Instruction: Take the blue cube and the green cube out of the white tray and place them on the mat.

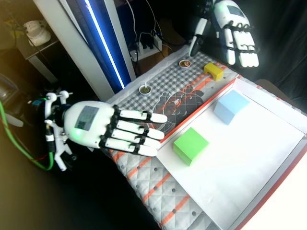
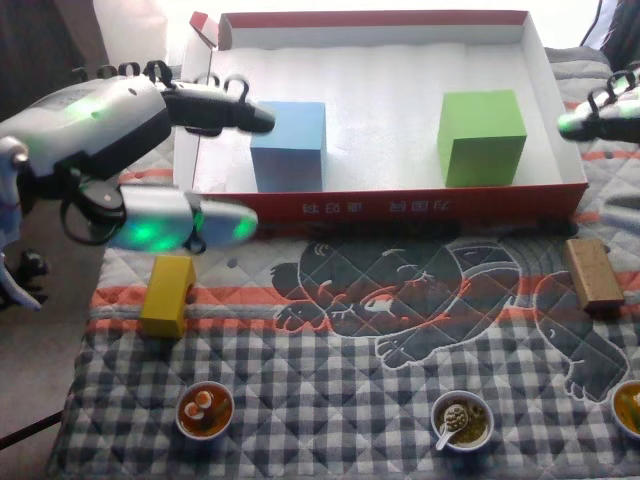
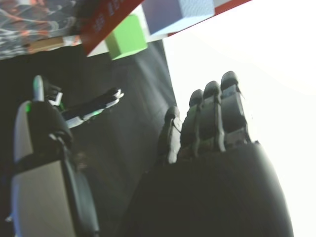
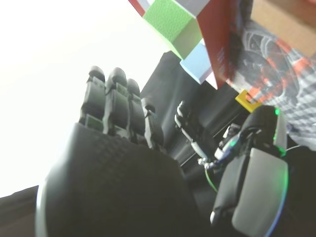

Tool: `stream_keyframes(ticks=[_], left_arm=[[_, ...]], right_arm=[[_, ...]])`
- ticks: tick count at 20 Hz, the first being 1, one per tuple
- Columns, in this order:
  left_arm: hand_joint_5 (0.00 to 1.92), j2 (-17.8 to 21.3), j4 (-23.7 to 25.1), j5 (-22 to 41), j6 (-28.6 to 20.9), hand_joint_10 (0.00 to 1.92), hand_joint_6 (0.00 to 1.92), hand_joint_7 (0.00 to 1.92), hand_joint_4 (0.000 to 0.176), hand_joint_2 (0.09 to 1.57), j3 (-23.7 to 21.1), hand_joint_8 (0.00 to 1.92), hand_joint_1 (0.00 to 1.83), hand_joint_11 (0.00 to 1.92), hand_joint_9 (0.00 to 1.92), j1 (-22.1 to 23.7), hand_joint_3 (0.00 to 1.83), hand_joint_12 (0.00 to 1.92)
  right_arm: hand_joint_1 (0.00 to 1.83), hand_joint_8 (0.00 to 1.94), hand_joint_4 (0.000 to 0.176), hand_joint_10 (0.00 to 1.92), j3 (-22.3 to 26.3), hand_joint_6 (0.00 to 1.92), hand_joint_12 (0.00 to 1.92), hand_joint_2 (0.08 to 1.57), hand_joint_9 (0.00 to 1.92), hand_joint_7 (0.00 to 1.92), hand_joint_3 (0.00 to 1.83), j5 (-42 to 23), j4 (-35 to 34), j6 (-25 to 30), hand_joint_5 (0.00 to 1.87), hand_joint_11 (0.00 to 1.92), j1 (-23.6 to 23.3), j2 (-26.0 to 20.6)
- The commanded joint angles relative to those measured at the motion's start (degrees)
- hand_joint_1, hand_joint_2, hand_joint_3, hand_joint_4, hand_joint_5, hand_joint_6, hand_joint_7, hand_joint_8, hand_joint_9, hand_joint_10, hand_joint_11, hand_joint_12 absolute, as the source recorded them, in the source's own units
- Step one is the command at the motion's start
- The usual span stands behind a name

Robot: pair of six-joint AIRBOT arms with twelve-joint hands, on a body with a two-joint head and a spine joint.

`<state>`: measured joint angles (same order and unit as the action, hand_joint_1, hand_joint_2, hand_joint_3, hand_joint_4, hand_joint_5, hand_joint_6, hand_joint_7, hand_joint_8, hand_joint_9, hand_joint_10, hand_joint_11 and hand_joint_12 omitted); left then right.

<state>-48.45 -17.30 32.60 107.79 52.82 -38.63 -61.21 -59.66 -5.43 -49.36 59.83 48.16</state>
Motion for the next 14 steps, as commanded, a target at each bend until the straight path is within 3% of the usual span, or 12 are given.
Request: stream_keyframes(ticks=[1, 2, 3, 4, 5, 6, 9, 10, 11, 12, 14], left_arm=[[0.51, -0.78, 0.06, 7.08, -0.25, 0.01, 0.0, 0.42, 0.159, 1.08, 0.9, 0.0, 0.71, 0.05, 0.44, 1.62, 0.0, 0.94], [0.45, -1.87, -0.42, 6.61, -0.25, 0.0, 0.0, 0.33, 0.173, 1.06, 2.07, 0.0, 0.7, 0.01, 0.34, 2.68, 0.0, 0.81], [0.4, -3.36, -1.07, 5.7, -0.04, 0.0, 0.0, 0.28, 0.175, 1.06, 3.71, 0.0, 0.68, 0.0, 0.27, 3.92, 0.0, 0.68], [0.39, -4.97, -2.3, 4.23, 1.5, 0.01, 0.0, 0.21, 0.176, 1.02, 5.32, 0.01, 0.68, 0.0, 0.2, 5.38, 0.0, 0.47], [0.37, -6.21, -3.65, 3.15, 4.03, 0.0, 0.0, 0.16, 0.176, 1.01, 6.35, 0.0, 0.66, 0.0, 0.14, 6.49, 0.0, 0.37], [0.29, -8.16, -6.4, 1.54, 10.01, 0.0, 0.0, 0.08, 0.176, 1.0, 7.83, 0.0, 0.64, 0.0, 0.05, 8.03, 0.0, 0.25], [0.1, -11.37, -9.46, -1.56, 12.85, 0.0, 0.0, 0.0, 0.176, 0.97, 11.74, 0.0, 0.57, 0.0, 0.0, 9.78, 0.0, 0.11], [0.02, -12.25, -9.92, -2.78, 12.85, 0.0, 0.0, 0.0, 0.176, 0.98, 13.06, 0.0, 0.52, 0.0, 0.0, 10.29, 0.0, 0.06], [0.0, -13.42, -10.78, -4.65, 12.88, 0.0, 0.0, 0.0, 0.176, 0.96, 15.04, 0.0, 0.54, 0.0, 0.0, 11.04, 0.0, 0.02], [0.0, -14.05, -11.3, -5.75, 12.93, 0.0, 0.0, 0.0, 0.176, 0.95, 16.15, 0.0, 0.63, 0.0, 0.0, 11.54, 0.0, 0.0], [0.06, -15.12, -13.36, -7.97, 15.21, 0.0, 0.02, 0.0, 0.176, 0.93, 18.14, 0.0, 0.74, 0.02, 0.0, 12.23, 0.0, 0.01]], right_arm=[[0.73, 0.0, 0.012, 0.01, -0.79, 0.0, 0.78, 1.22, 0.55, 0.61, 0.0, -6.75, -1.0, -0.02, 0.69, 0.18, -1.67, 0.21], [0.72, 0.0, 0.026, 0.0, -1.63, 0.0, 0.79, 1.21, 0.46, 0.58, 0.0, -5.92, -1.0, -0.02, 0.63, 0.05, -3.23, 0.87], [0.67, 0.0, 0.042, 0.0, -2.86, 0.0, 0.78, 1.2, 0.43, 0.56, 0.0, -4.47, -0.97, -0.02, 0.59, 0.01, -5.05, 1.91], [0.62, 0.0, 0.051, 0.0, -4.18, 0.0, 0.76, 1.19, 0.44, 0.54, 0.0, -2.54, -0.86, -0.02, 0.54, 0.06, -7.26, 3.05], [0.58, 0.0, 0.048, 0.0, -5.33, 0.0, 0.75, 1.18, 0.43, 0.51, 0.0, -0.95, -0.69, -0.01, 0.49, 0.06, -8.79, 4.06], [0.58, 0.0, 0.044, 0.0, -7.21, 0.0, 0.73, 1.15, 0.36, 0.41, 0.0, 1.43, -0.52, -0.01, 0.39, 0.03, -11.14, 5.71], [0.57, 0.0, 0.076, 0.0, -10.69, 0.0, 0.64, 1.05, 0.23, 0.24, 0.0, 6.9, 0.3, -0.01, 0.2, 0.0, -15.37, 8.64], [0.57, 0.0, 0.118, 0.01, -11.81, 0.0, 0.53, 1.02, 0.19, 0.21, 0.0, 8.9, 0.88, -0.01, 0.17, 0.0, -16.58, 9.58], [0.6, 0.0, 0.146, 0.0, -13.3, 0.01, 0.47, 1.0, 0.18, 0.22, 0.0, 11.49, 1.79, -0.01, 0.18, 0.0, -18.05, 10.87], [0.62, 0.0, 0.127, 0.01, -14.2, 0.0, 0.55, 0.98, 0.21, 0.23, 0.0, 12.92, 2.37, -0.01, 0.18, 0.0, -18.94, 11.71], [0.6, 0.0, 0.117, 0.01, -16.31, 0.0, 0.76, 0.99, 0.25, 0.24, 0.0, 15.79, 2.96, -0.01, 0.19, 0.0, -20.39, 13.89]])
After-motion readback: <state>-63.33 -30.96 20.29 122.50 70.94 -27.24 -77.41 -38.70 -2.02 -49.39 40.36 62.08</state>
